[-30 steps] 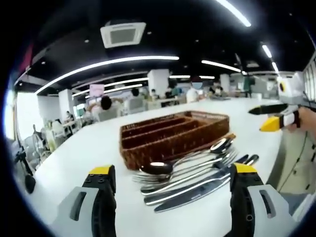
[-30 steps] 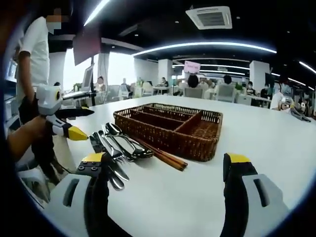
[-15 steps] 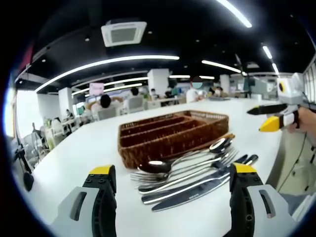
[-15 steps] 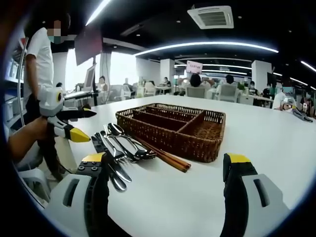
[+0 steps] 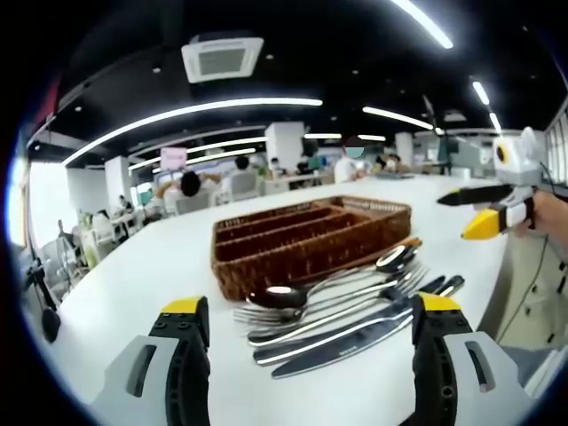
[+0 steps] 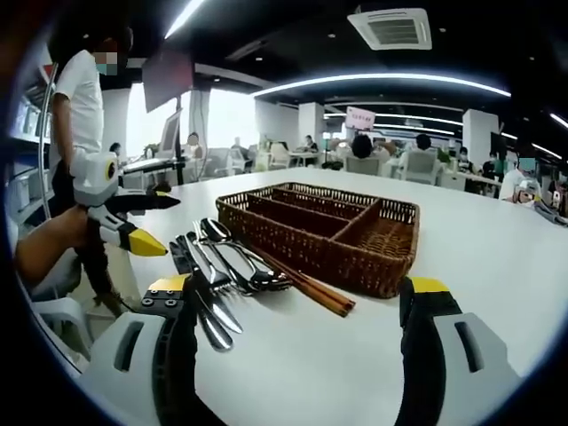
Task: Arrange the knives, forks, and spoons in their matching storage slots by inserting each utensil handle-first until every utensil is classified and aligned in the correct compartment
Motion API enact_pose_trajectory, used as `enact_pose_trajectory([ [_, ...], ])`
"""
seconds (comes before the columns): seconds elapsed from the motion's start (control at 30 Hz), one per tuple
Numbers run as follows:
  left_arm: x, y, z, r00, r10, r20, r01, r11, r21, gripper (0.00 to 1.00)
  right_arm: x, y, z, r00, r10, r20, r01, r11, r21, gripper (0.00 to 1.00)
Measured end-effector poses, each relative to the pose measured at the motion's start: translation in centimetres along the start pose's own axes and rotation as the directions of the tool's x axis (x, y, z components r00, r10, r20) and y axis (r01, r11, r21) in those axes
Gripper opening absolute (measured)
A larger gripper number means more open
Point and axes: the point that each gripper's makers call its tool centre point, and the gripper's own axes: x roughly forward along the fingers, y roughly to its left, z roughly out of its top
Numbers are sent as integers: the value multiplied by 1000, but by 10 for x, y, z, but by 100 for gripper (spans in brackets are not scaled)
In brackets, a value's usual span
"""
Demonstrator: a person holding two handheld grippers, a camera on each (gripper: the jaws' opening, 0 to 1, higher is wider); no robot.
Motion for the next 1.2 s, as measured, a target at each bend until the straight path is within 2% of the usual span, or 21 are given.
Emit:
enact_pose_trajectory([
  [0.13,0,0,0,1000,-2,3,2,1000,0,95,5,8,3,999,39,-2,-39,999,-23,97],
  [0.3,0,-1,-2,1000,-1,-7,1,1000,3,95,10,12,6,998,65,6,-65,998,-7,97],
  [0.47,0,-2,-4,1000,-6,-20,6,1000,13,94,16,16,9,996,84,0,-84,996,-27,93],
  [0.93,0,-1,-6,1000,-4,-21,4,1000,17,92,34,30,5,988,145,-44,-147,988,-53,84],
  [1.2,-1,-1,-8,1000,-7,-18,7,1000,4,93,45,42,-1,979,188,-78,-193,979,-68,82],
])
